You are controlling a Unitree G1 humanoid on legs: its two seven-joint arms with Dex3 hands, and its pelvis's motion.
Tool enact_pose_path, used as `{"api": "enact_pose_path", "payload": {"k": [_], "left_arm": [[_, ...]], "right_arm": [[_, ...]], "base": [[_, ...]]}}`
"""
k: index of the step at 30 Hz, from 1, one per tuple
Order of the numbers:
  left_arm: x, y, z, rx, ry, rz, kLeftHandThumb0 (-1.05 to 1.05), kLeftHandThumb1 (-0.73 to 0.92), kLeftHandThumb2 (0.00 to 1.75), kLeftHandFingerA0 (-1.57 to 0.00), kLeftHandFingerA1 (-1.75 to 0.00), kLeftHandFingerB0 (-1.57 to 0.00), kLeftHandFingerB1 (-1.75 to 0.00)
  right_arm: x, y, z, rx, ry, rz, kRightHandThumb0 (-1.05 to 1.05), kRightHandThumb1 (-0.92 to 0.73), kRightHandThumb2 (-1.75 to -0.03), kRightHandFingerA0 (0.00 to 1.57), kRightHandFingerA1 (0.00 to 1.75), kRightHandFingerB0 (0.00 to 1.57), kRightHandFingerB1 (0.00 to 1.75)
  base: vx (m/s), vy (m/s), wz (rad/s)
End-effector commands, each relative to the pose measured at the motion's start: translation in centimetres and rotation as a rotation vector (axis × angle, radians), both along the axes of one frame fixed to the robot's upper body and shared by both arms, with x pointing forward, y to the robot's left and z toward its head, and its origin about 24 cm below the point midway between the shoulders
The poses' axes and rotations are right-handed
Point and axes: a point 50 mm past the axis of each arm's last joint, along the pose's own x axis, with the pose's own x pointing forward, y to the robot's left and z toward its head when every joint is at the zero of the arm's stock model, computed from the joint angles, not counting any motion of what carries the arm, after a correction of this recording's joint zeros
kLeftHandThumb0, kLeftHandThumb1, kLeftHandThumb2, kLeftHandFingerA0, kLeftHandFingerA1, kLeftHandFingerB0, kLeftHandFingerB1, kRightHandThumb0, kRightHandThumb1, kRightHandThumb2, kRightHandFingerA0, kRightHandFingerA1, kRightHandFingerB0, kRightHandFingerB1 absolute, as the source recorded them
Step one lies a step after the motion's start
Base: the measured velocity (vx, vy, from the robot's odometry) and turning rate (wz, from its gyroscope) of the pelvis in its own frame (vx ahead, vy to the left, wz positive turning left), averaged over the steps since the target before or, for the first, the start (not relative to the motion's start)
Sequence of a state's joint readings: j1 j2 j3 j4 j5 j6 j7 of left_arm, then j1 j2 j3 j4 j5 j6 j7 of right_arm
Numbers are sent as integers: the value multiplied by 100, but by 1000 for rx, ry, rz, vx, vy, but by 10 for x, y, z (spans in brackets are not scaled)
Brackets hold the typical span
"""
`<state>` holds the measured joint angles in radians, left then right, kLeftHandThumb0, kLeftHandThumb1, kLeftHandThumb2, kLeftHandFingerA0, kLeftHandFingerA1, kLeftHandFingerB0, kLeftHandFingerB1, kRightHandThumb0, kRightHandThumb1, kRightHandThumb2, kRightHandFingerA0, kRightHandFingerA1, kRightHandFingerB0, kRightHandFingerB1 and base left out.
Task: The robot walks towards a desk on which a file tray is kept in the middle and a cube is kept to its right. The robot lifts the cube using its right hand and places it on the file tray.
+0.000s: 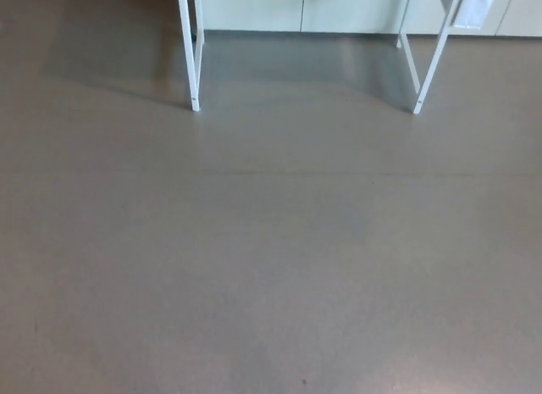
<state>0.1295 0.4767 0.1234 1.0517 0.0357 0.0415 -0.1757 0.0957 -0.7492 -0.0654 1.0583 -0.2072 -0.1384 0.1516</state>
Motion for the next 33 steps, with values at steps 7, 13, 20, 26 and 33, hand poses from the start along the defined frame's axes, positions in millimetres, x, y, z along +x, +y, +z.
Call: {"api": "enact_pose_path", "payload": {"k": [7, 13, 20, 26, 33], "left_arm": [[-4, 1, 0, 18, 1, -10, -74, 60, 96, -8, -52, 0, -30], [0, 2, 0, 20, 13, 0, -70, 61, 93, -4, -49, -4, -31], [-2, 1, -1, 19, 5, -17, -70, 60, 97, -2, -50, -4, -31], [0, 1, -2, 28, 12, -25, -66, 80, 66, -12, -42, -10, -21], [3, -1, -2, 24, 1, -23, -70, 59, 97, -2, -49, -5, -31]], "right_arm": [[5, -2, 6, -23, 3, 39, -69, -66, -95, 51, 69, 0, 15], [5, -3, 6, 23, -48, -11, -72, -61, -91, 39, 58, 0, 11], [5, -4, 6, 55, -61, -42, -71, -59, -87, 29, 53, 0, 10], [8, -3, 9, 61, -69, -30, -69, -60, -88, 27, 53, 0, 12], [11, -3, 9, 28, -44, 4, -66, -63, -91, 38, 59, 0, 14]], "base": [[319, -189, 10], [322, -121, 8], [314, 38, -10], [368, 120, -8], [318, -48, 10]]}}
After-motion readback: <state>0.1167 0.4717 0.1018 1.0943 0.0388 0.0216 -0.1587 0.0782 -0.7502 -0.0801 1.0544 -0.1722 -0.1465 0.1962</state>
